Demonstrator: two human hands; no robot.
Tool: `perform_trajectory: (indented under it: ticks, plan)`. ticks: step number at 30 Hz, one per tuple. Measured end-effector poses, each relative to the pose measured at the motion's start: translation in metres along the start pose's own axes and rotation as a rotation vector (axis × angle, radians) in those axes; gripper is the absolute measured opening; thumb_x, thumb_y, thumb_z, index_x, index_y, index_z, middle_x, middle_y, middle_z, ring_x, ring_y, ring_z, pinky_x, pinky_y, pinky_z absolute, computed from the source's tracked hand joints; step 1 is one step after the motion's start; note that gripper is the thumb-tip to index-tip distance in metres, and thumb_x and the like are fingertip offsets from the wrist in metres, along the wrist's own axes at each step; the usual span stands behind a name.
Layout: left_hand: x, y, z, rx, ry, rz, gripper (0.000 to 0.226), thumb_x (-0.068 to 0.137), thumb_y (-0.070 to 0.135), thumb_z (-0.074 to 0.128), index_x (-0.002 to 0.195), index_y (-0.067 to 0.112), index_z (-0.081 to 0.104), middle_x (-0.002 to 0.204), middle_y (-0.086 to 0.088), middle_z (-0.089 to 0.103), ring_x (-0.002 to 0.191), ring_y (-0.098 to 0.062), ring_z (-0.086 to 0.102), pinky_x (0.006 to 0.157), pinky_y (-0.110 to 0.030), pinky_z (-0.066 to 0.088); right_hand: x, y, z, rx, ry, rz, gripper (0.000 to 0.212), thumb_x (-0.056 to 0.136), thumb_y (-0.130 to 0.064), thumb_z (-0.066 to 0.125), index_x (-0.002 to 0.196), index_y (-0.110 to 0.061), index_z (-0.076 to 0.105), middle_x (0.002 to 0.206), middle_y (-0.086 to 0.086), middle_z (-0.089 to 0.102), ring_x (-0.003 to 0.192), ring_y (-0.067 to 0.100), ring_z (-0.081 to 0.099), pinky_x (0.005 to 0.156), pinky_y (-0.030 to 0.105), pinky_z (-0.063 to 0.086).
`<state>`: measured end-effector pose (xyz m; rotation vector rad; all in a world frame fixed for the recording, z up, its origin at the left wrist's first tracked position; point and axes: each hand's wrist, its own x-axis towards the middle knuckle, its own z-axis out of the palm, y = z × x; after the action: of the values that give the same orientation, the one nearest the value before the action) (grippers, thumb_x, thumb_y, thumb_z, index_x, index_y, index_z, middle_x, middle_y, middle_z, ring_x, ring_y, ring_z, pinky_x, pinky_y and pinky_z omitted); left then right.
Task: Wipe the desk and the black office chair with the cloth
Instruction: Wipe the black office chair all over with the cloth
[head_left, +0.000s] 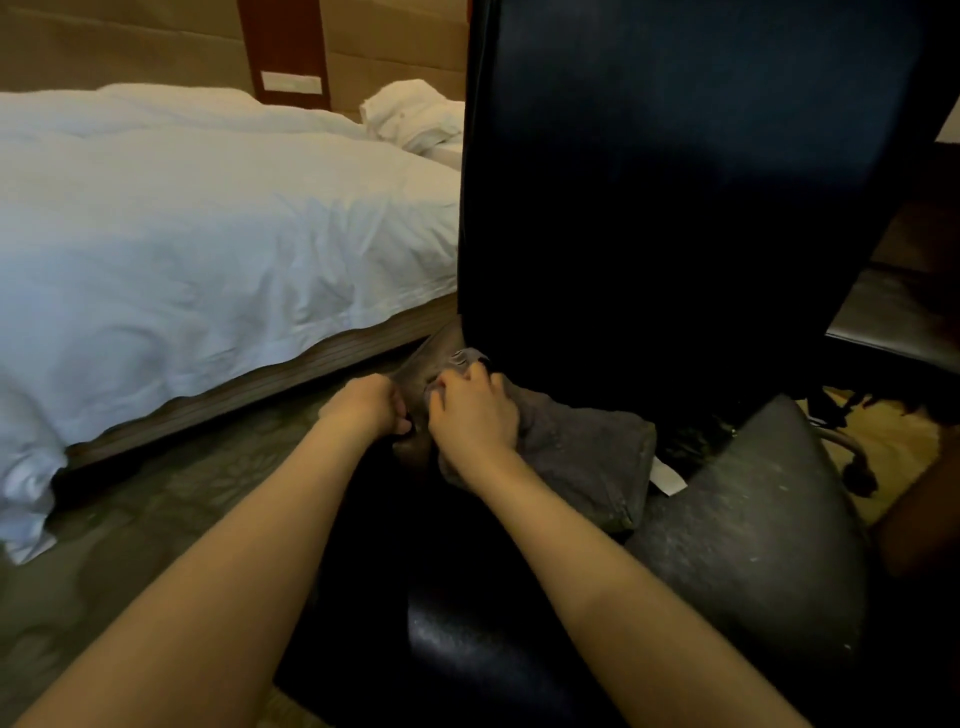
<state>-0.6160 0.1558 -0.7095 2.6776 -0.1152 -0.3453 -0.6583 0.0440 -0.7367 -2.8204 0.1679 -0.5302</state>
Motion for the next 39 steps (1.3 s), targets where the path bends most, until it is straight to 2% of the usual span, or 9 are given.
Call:
perform_trajectory:
  ticks: [6, 10, 13, 16, 19, 22, 26, 35, 39]
  plan:
    - [-0.006, 0.0, 0.0, 0.016, 0.0, -0.033, 0.021, 0.082, 0.022, 0.069, 0.067, 0.024, 0.054, 0.101, -0.003, 0.059, 0.106, -0.025, 0.055, 0.09, -0.039, 0.045, 0.024, 0.082, -0.019, -0.148, -0.01, 0.104, 0.036, 0.097, -0.024, 0.042, 0.131, -0.017, 0.048, 0.139, 0.012, 0.038, 0.123, 0.033, 0.039, 0.094, 0.04, 0.039]
    - [-0.001, 0.002, -0.001, 0.074, -0.01, 0.001, 0.014, 0.083, 0.024, 0.068, 0.08, 0.017, 0.056, 0.102, -0.004, 0.059, 0.101, -0.025, 0.057, 0.084, -0.036, 0.047, 0.033, 0.126, -0.043, -0.076, -0.002, 0.178, 0.034, 0.099, -0.021, 0.041, 0.129, -0.007, 0.051, 0.133, 0.019, 0.042, 0.121, 0.036, 0.039, 0.092, 0.043, 0.04]
    - [0.013, 0.008, -0.007, 0.008, 0.021, 0.106, 0.014, 0.086, 0.023, 0.061, 0.094, 0.011, 0.059, 0.091, -0.004, 0.058, 0.091, -0.024, 0.058, 0.074, -0.033, 0.046, 0.05, 0.089, -0.04, 0.008, 0.108, 0.134, 0.03, 0.097, -0.021, 0.044, 0.118, -0.007, 0.06, 0.12, 0.018, 0.05, 0.114, 0.036, 0.045, 0.087, 0.039, 0.042]
    - [0.026, 0.016, 0.0, -0.026, 0.085, 0.192, 0.022, 0.089, 0.021, 0.056, 0.104, 0.006, 0.059, 0.108, -0.013, 0.061, 0.103, -0.031, 0.057, 0.081, -0.033, 0.043, 0.072, 0.037, -0.016, 0.131, 0.129, 0.04, 0.028, 0.092, -0.027, 0.05, 0.112, -0.014, 0.065, 0.116, 0.015, 0.054, 0.109, 0.034, 0.05, 0.085, 0.035, 0.043]
    - [0.037, 0.013, 0.019, 0.018, 0.126, 0.231, 0.025, 0.088, 0.018, 0.058, 0.104, 0.0, 0.061, 0.113, -0.019, 0.063, 0.108, -0.033, 0.058, 0.083, -0.034, 0.044, 0.084, 0.008, 0.025, -0.008, 0.007, -0.075, 0.031, 0.09, -0.034, 0.053, 0.116, -0.019, 0.061, 0.125, 0.01, 0.047, 0.114, 0.03, 0.044, 0.089, 0.035, 0.041]
    - [0.044, 0.007, 0.022, -0.032, 0.146, 0.245, 0.018, 0.086, 0.017, 0.06, 0.099, 0.004, 0.064, 0.109, -0.016, 0.064, 0.106, -0.031, 0.058, 0.085, -0.035, 0.045, 0.095, 0.012, 0.033, -0.08, 0.006, -0.033, 0.034, 0.09, -0.036, 0.053, 0.121, -0.023, 0.059, 0.135, 0.005, 0.042, 0.12, 0.028, 0.041, 0.093, 0.036, 0.04]
    - [0.046, 0.0, 0.023, -0.085, 0.093, 0.233, 0.012, 0.087, 0.022, 0.062, 0.089, 0.019, 0.051, 0.116, -0.014, 0.058, 0.108, -0.03, 0.054, 0.088, -0.035, 0.043, 0.099, 0.059, 0.013, -0.088, 0.01, 0.091, 0.033, 0.091, -0.03, 0.05, 0.122, -0.026, 0.06, 0.132, 0.007, 0.045, 0.118, 0.03, 0.044, 0.094, 0.038, 0.043]
    - [0.046, 0.001, 0.019, 0.04, 0.04, 0.192, 0.018, 0.089, 0.027, 0.06, 0.093, 0.019, 0.044, 0.119, -0.014, 0.054, 0.109, -0.032, 0.052, 0.089, -0.036, 0.041, 0.05, 0.202, -0.053, -0.118, 0.009, 0.31, 0.034, 0.098, -0.027, 0.048, 0.128, -0.012, 0.057, 0.124, 0.017, 0.043, 0.115, 0.036, 0.039, 0.088, 0.042, 0.039]
    - [0.039, 0.02, 0.01, 0.199, 0.025, 0.192, 0.038, 0.09, 0.024, 0.058, 0.123, 0.01, 0.046, 0.124, -0.017, 0.052, 0.114, -0.036, 0.051, 0.092, -0.043, 0.046, 0.028, 0.234, -0.073, -0.092, 0.027, 0.356, 0.032, 0.098, -0.022, 0.047, 0.125, -0.007, 0.058, 0.124, 0.021, 0.042, 0.114, 0.038, 0.039, 0.088, 0.043, 0.039]
